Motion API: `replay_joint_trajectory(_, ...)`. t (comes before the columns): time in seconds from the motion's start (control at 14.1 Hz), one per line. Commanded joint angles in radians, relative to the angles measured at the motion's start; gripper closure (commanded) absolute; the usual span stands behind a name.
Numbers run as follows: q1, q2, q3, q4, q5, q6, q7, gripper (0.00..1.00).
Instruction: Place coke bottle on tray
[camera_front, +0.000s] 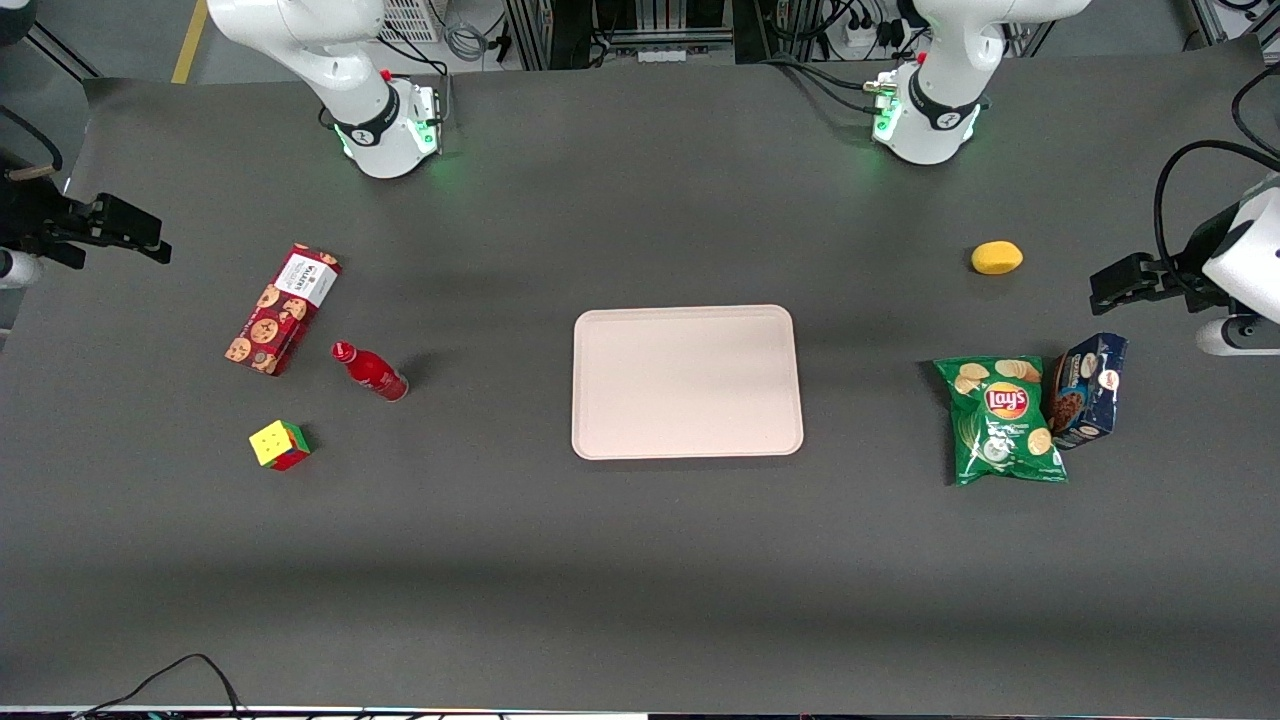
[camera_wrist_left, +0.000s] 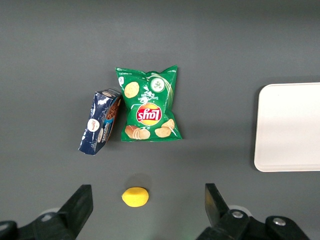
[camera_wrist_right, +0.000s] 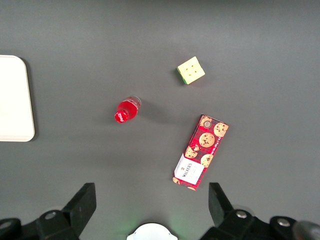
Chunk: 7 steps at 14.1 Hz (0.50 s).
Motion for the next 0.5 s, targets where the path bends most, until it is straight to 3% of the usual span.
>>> replay_joint_trajectory(0.0, 0.010, 0.018, -0.018, 0.031, -0.007, -0.005, -0.008, 0.00)
replay_joint_trajectory(0.43, 0.005, 0.023, -0.019, 0.032, -0.005, -0.005, -0.008, 0.00)
